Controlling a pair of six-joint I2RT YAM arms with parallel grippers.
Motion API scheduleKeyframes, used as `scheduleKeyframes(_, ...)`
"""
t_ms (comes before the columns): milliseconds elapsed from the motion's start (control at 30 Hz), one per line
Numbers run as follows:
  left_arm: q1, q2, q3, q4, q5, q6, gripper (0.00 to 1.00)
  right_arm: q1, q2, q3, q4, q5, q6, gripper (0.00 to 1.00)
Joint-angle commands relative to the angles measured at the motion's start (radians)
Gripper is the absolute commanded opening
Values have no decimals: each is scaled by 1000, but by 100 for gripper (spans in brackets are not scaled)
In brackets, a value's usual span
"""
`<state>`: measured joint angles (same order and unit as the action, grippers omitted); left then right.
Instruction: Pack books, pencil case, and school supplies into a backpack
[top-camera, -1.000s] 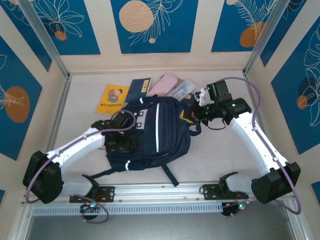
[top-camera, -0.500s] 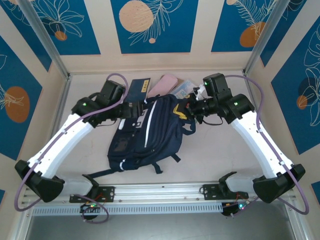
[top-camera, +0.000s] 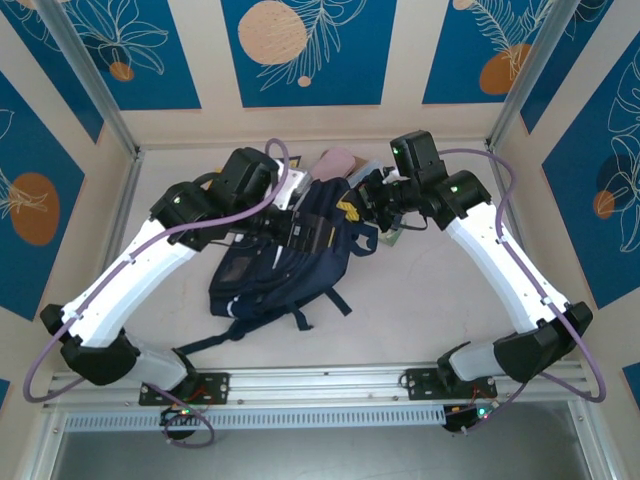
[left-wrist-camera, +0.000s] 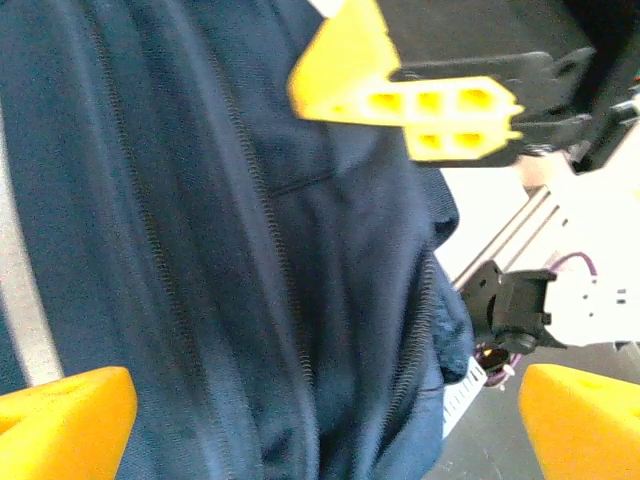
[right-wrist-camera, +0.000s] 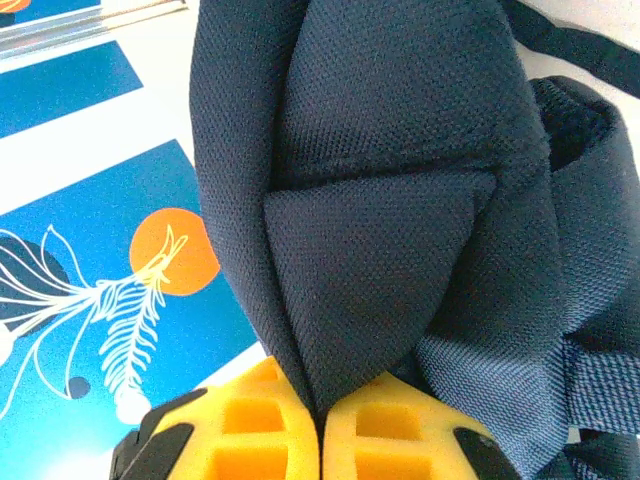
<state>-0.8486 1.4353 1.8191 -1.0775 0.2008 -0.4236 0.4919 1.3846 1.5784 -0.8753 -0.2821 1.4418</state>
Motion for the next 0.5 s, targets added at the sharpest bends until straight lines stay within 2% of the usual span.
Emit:
scheduleKeyframes(0,-66,81,118,-148,-51,103,98,10,-12,63,92,-19,87,0)
scheduleKeyframes(100,-91,154,214,-236,-164,121,95,13,-16,64,101,-24,123,0)
scheduleKeyframes(167,-97,181,257,-268,-214,126,87,14,-21,62,109,-27,142,0)
scheduleKeyframes(233,-104,195,278,-278,-241,142,76,16,-33,45,141,-32,165,0)
scheduleKeyframes(367,-119,208,283,-289,-252,184,39,17,-59,5,215,-53,215,0)
scheduleKeyframes(467,-130,198,283,-295,-261,200,12,16,-66,16,199,-46,201,0)
